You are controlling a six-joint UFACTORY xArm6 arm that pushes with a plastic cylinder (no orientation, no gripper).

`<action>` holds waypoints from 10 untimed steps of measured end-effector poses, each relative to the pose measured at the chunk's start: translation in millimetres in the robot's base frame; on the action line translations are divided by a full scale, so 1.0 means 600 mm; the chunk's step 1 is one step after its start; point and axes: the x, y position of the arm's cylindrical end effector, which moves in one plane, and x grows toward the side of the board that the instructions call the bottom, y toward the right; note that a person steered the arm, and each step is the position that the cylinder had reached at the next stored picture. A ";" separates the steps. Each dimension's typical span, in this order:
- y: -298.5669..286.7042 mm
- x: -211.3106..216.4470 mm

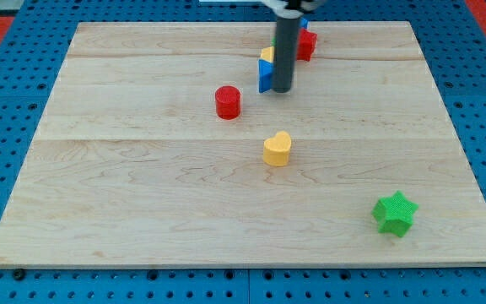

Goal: Separate the yellow hexagon from the blue triangle

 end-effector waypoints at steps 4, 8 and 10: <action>0.084 -0.074; -0.074 -0.086; -0.100 -0.102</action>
